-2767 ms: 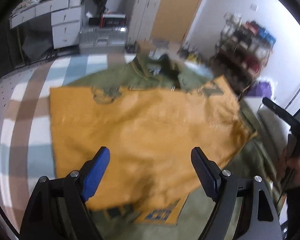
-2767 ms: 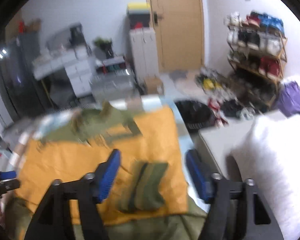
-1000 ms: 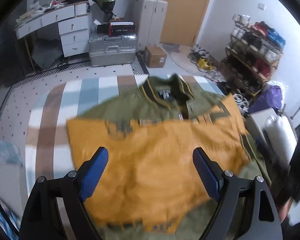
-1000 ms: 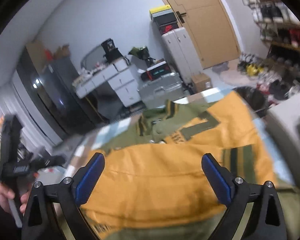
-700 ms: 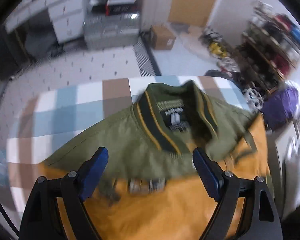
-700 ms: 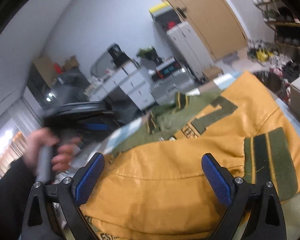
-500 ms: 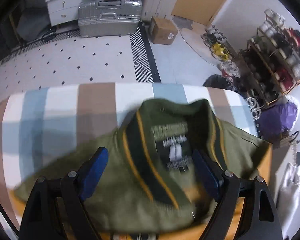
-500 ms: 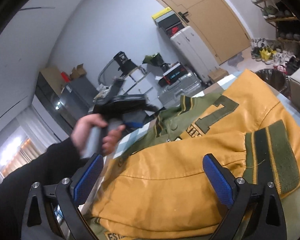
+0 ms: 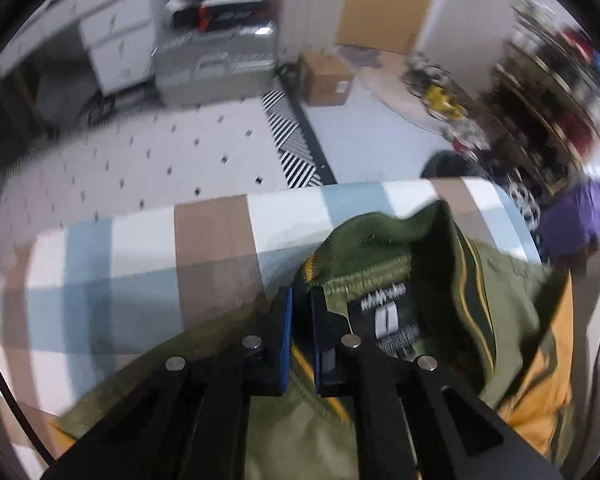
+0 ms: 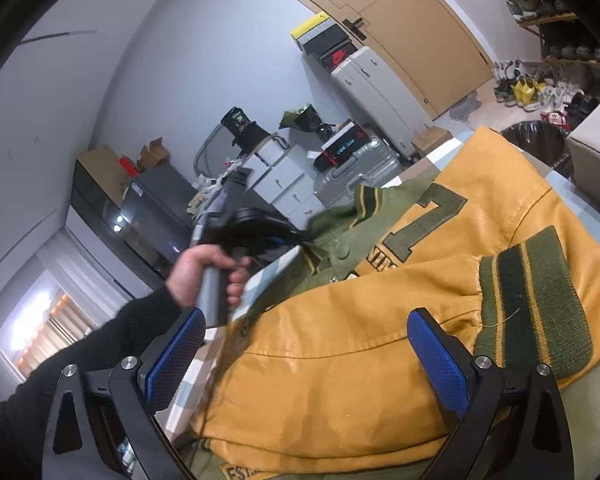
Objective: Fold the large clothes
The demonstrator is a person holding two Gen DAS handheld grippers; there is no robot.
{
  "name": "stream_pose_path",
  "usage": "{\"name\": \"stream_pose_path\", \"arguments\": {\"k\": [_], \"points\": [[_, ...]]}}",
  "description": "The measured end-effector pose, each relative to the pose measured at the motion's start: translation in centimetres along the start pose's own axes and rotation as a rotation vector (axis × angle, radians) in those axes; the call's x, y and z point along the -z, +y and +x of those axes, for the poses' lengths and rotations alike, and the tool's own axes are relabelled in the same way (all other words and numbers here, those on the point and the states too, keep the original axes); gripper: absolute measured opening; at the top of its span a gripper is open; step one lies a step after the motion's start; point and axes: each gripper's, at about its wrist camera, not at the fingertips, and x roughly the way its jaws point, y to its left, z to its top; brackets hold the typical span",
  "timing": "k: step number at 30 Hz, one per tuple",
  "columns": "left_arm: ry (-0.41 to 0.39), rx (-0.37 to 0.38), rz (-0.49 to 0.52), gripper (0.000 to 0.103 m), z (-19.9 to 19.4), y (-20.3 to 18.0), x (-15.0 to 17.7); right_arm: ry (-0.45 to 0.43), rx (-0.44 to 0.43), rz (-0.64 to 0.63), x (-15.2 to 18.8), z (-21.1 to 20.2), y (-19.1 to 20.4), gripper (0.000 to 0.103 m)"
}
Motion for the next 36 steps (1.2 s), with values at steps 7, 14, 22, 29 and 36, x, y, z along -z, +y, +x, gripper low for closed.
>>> {"name": "stream_pose_path", "arguments": {"k": [7, 14, 22, 29, 36], "points": [[-0.032, 0.019, 0.106, 0.0, -3.3, -1.7, 3.4, -0.013, 0.008, -0.037, 0.3, 0.0, 0.1, 0.103], [-0.046, 0.104, 0.053, 0.0, -3.4, -0.5, 7.8, -0.029, -0.028, -0.014, 0.2, -0.3, -0.5, 0.103], [-0.083, 0.116, -0.124, 0.077, -0.7, 1.6, -0.3, -0.008, 0.025, -0.085, 1.0, 0.7, 0.6, 0.103], [0.096, 0.028, -0.071, 0.084, 7.3, 0.1, -2.7, -0.002, 0.009, -0.065, 0.9, 0.7, 0.0, 0.103], [0.032, 0.02, -0.081, 0.009, 7.2, 2.1, -2.6, 0.014, -0.004, -0.057, 0.8, 0.7, 0.0, 0.103]]}}
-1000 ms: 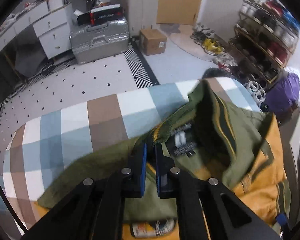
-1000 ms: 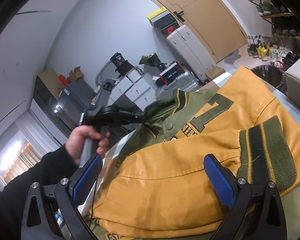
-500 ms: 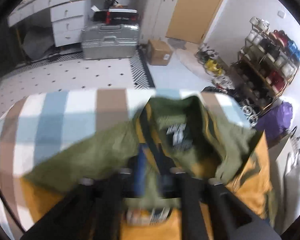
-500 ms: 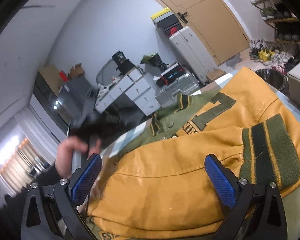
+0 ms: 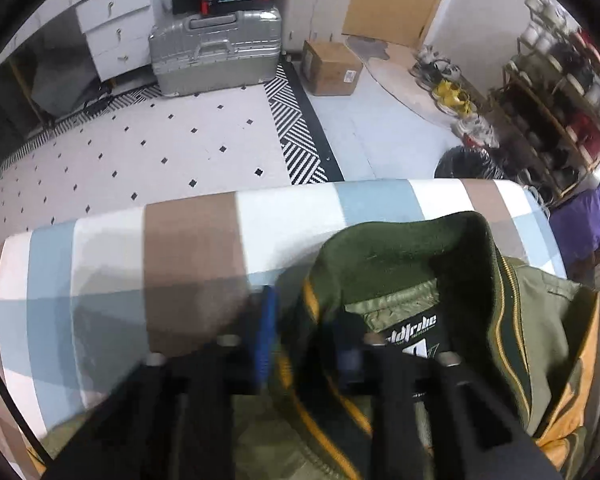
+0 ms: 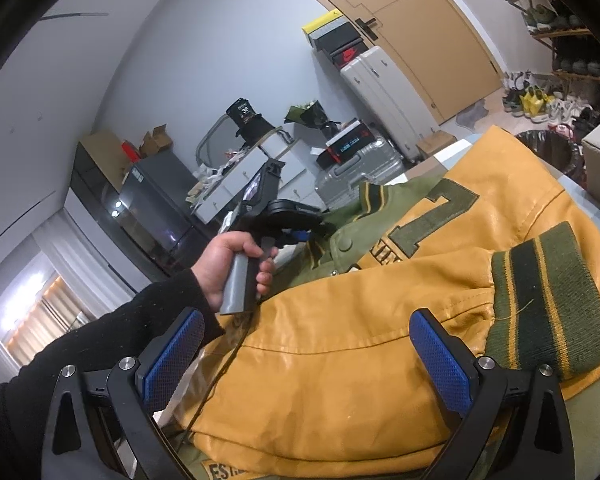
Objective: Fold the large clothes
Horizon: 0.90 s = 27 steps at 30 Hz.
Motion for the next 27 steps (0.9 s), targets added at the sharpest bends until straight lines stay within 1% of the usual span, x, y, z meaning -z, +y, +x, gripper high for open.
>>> {"name": "stream_pose_path", "arguments": {"k": [1, 4, 5, 6, 8, 11, 13, 15, 17, 18, 20, 21, 22, 23, 24, 25, 26, 27], "points": [[-0.025, 0.012, 0.014, 0.005, -0.9, -0.1, 0.5, -0.001, -0.003, 0.004, 0.0, 0.0, 0.0, 0.103], [-0.144, 0.002, 0.123, 0.004, -4.8, -2.2, 3.2, -0.002, -0.012, 0.013, -0.1, -0.2, -0.2, 0.103], [-0.169, 0.007, 0.147, 0.004, -5.7, -2.4, 3.8, -0.004, -0.015, 0.016, -0.1, -0.2, -0.3, 0.103], [-0.2, 0.017, 0.173, 0.004, -7.2, -2.9, 5.2, -0.005, -0.018, 0.017, -0.1, -0.3, -0.4, 0.103], [-0.233, 0.051, 0.201, 0.004, -8.9, -3.1, 7.5, -0.007, -0.026, 0.021, -0.1, -0.4, -0.4, 0.103], [-0.253, 0.098, 0.208, 0.003, -10.0, -2.9, 10.5, -0.015, -0.043, 0.03, -0.1, -0.6, -0.6, 0.103], [-0.259, 0.117, 0.187, 0.003, -9.5, -2.3, 11.6, -0.026, -0.054, 0.028, -0.1, -0.8, -0.6, 0.103], [-0.261, 0.146, 0.148, 0.003, -8.5, -1.5, 11.7, -0.036, -0.045, 0.022, -0.2, -1.1, -0.3, 0.103], [-0.277, 0.172, 0.109, 0.003, -7.8, -0.8, 11.2, -0.024, -0.035, 0.014, -1.1, -1.3, 0.4, 0.103], [-0.286, 0.182, 0.101, 0.003, -8.0, -0.9, 10.7, -0.014, -0.017, -0.008, -2.2, -1.3, 1.2, 0.103], [-0.301, 0.205, 0.079, 0.003, -7.8, -0.6, 10.4, -0.019, 0.09, -0.111, -4.6, -1.0, 3.1, 0.103], [-0.308, 0.212, 0.073, 0.003, -7.6, -0.5, 10.3, 0.0, 0.161, -0.193, -6.2, 0.1, 4.2, 0.103], [-0.312, 0.227, 0.066, 0.003, -7.5, -0.4, 10.4, 0.05, 0.222, -0.273, -7.9, 1.9, 5.1, 0.103], [-0.315, 0.24, 0.057, 0.003, -7.6, -0.1, 10.8, 0.099, 0.248, -0.326, -9.0, 3.7, 5.5, 0.103], [-0.313, 0.259, 0.04, 0.003, -7.2, 0.2, 10.8, 0.173, 0.282, -0.388, -10.2, 6.4, 5.7, 0.103], [-0.313, 0.274, 0.03, 0.003, -7.3, 0.4, 10.9, 0.223, 0.345, -0.438, -11.1, 8.6, 5.7, 0.103], [-0.318, 0.288, 0.02, 0.003, -7.6, 0.5, 11.0, 0.27, 0.435, -0.499, -11.9, 11.5, 5.7, 0.103], [-0.321, 0.298, 0.01, 0.003, -7.8, 0.6, 11.0, 0.316, 0.471, -0.54, -12.4, 13.6, 5.6, 0.103]]}}
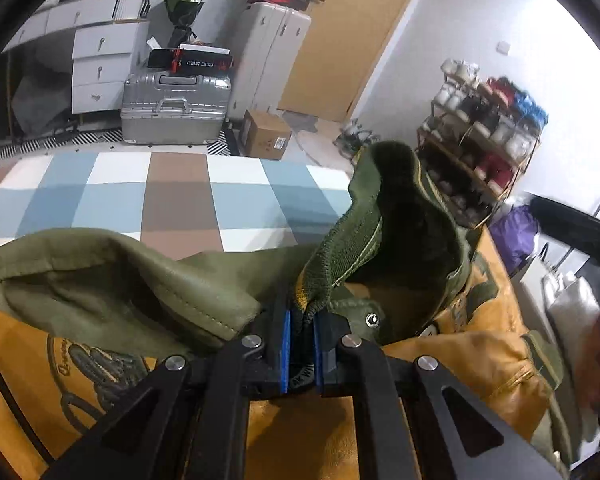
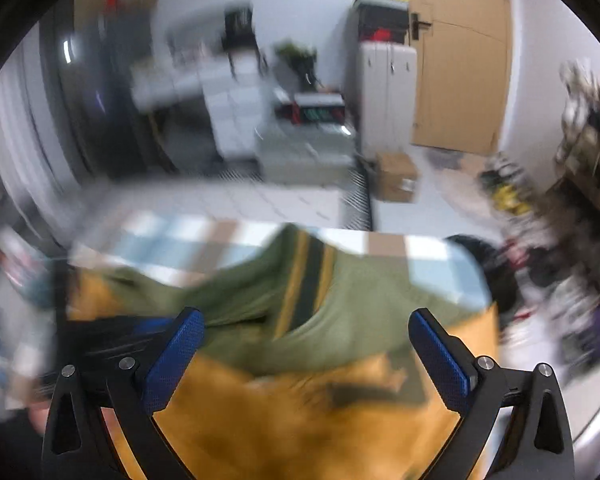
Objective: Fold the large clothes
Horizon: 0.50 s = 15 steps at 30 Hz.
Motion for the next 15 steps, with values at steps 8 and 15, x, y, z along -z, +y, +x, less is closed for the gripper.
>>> {"name": "stream_pose_path", "arguments": {"k": [8, 15], "points": [[0.012, 0.005, -0.004, 0.003, -0.2, -0.4, 0.8, 0.303, 0.24, -0.267, -4.6, 12.2, 2.7, 0.051], [-0.051, -0.044, 0.082, 0.003, -4.2, -3.0, -0.7, 0.18, 0.134, -0.079, -4.7, 6.0, -1.0, 0.013]]}}
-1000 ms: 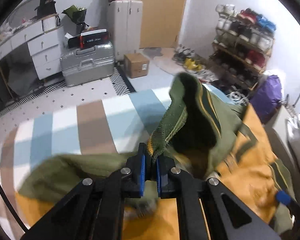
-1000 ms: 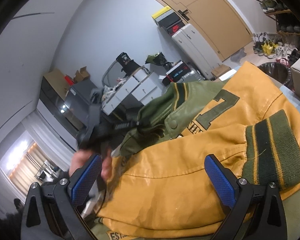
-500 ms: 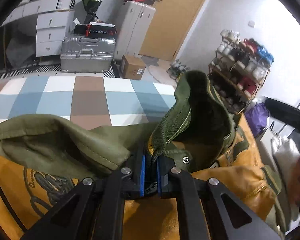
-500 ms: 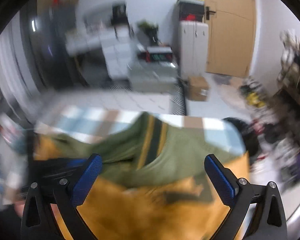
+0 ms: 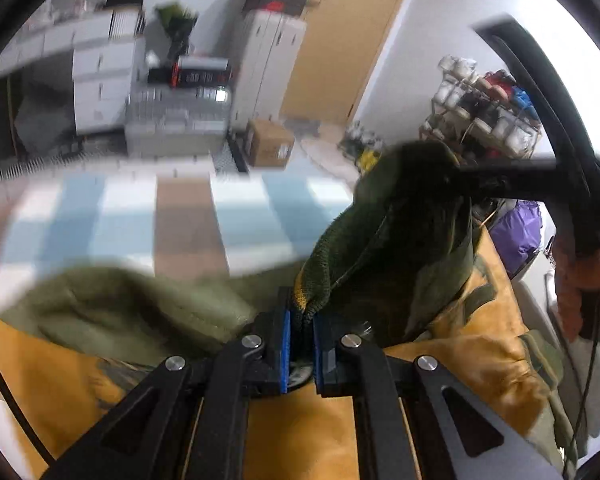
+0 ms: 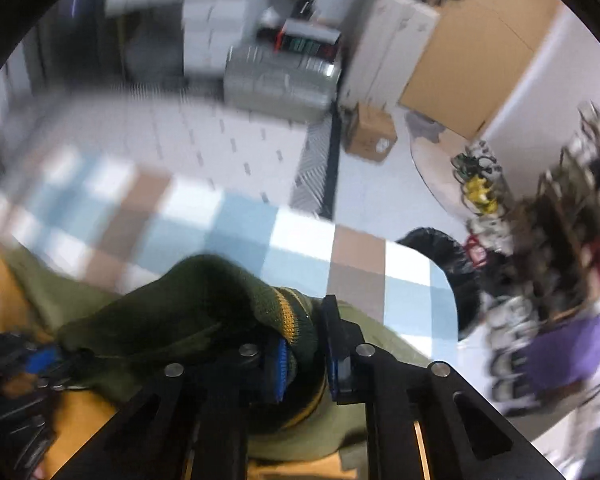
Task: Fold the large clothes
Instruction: 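Fold the collar over onto the hem with both tools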
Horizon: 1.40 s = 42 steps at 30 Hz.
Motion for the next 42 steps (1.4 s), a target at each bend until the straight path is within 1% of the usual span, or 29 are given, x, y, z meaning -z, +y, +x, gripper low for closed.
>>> {"name": "stream_pose_path", "arguments": {"k": [3, 4, 6, 7, 9, 10, 11, 12, 13, 15, 18, 22, 23, 26, 27, 28, 29, 30, 31, 33, 34, 35, 36, 37, 38, 39, 40, 41, 42], "points": [[-0.063, 0.028, 0.0, 0.003, -5.7, -2.1, -1.2, -0.135, -0.088, 0.058, 2.7, -6.0, -1.4, 0.011], [-0.078, 0.043, 0.008, 0.003, -7.7, -3.0, -1.1, -0.188, -0.11, 0.078, 4.0, -8.3, -2.0, 0.011], [-0.109, 0.04, 0.055, 0.003, -11.1, -4.9, 0.0, -0.278, -0.166, 0.127, 6.5, -12.1, -3.1, 0.011], [-0.12, 0.049, 0.083, 0.003, -13.4, -6.4, 1.3, -0.315, -0.186, 0.142, 7.8, -13.7, -3.4, 0.011], [-0.11, 0.089, 0.096, 0.003, -15.9, -8.2, 4.0, -0.396, -0.233, 0.183, 11.6, -17.0, -4.0, 0.011], [-0.083, 0.096, 0.109, 0.003, -16.7, -9.0, 5.6, -0.419, -0.264, 0.213, 14.2, -18.4, -4.3, 0.012], [-0.061, 0.101, 0.113, 0.003, -17.3, -9.6, 7.1, -0.425, -0.281, 0.232, 15.5, -19.2, -4.2, 0.012], [-0.028, 0.113, 0.105, 0.003, -17.6, -10.1, 8.7, -0.434, -0.309, 0.262, 17.9, -19.9, -4.3, 0.012], [0.01, 0.122, 0.099, 0.003, -17.5, -10.5, 9.7, -0.429, -0.348, 0.294, 20.2, -20.1, -4.3, 0.012], [0.075, 0.133, 0.065, 0.003, -17.2, -10.8, 12.5, -0.399, -0.374, 0.335, 23.3, -19.9, -4.2, 0.012], [0.148, 0.127, -0.013, 0.003, -16.1, -10.0, 15.0, -0.308, -0.392, 0.391, 27.9, -18.3, -3.7, 0.011], [0.23, 0.121, -0.081, 0.003, -14.3, -9.0, 16.6, -0.167, -0.396, 0.445, 31.0, -15.1, -3.4, 0.012], [0.245, 0.113, -0.086, 0.003, -14.1, -9.0, 16.8, -0.122, -0.389, 0.447, 31.4, -14.2, -3.5, 0.012], [0.266, 0.091, -0.027, 0.003, -14.1, -10.2, 16.5, -0.017, -0.381, 0.459, 32.2, -12.5, -3.6, 0.026], [0.279, 0.082, -0.011, 0.003, -13.9, -10.3, 16.3, 0.037, -0.379, 0.456, 32.4, -12.0, -3.7, 0.028], [0.295, 0.086, -0.018, 0.003, -13.7, -10.1, 16.0, 0.064, -0.38, 0.451, 32.8, -12.3, -3.5, 0.028], [0.313, 0.088, -0.023, 0.005, -13.6, -9.9, 16.2, 0.076, -0.381, 0.435, 33.0, -12.7, -3.4, 0.029], [0.336, 0.096, -0.031, 0.005, -13.5, -9.6, 16.0, 0.073, -0.37, 0.416, 33.0, -13.5, -3.5, 0.033], [0.33, 0.109, -0.029, 0.005, -13.7, -9.4, 15.8, 0.064, -0.364, 0.384, 32.8, -14.7, -3.5, 0.036], [0.326, 0.121, 0.002, 0.008, -14.7, -9.4, 16.2, 0.011, -0.374, 0.332, 32.1, -17.3, -3.6, 0.04], [0.328, 0.136, 0.016, 0.015, -15.7, -9.5, 15.9, -0.023, -0.373, 0.31, 31.4, -18.4, -3.9, 0.042], [0.337, 0.158, 0.015, 0.025, -16.5, -9.5, 16.1, -0.068, -0.367, 0.28, 30.2, -20.0, -4.1, 0.05], [0.337, 0.185, 0.01, 0.028, -17.5, -9.4, 15.9, -0.118, -0.358, 0.259, 28.8, -21.6, -4.5, 0.061], [0.313, 0.215, 0.005, 0.03, -18.5, -8.9, 15.5, -0.176, -0.353, 0.249, 27.3, -22.9, -4.9, 0.068], [0.285, 0.241, 0.007, 0.036, -19.5, -8.7, 15.2, -0.214, -0.343, 0.235, 26.0, -23.6, -5.0, 0.079], [0.256, 0.247, 0.007, 0.042, -20.5, -8.4, 14.7, -0.247, -0.318, 0.213, 24.1, -23.9, -4.9, 0.083], [0.205, 0.216, 0.004, 0.058, -21.7, -8.0, 13.7, -0.266, -0.283, 0.185, 21.9, -23.8, -5.1, 0.082], [0.174, 0.188, 0.003, 0.071, -22.1, -7.8, 13.1, -0.26, -0.262, 0.167, 20.6, -23.2, -4.8, 0.081], [0.129, 0.149, 0.004, 0.073, -22.6, -7.2, 11.9, -0.24, -0.225, 0.151, 18.8, -22.0, -4.8, 0.081]]}}
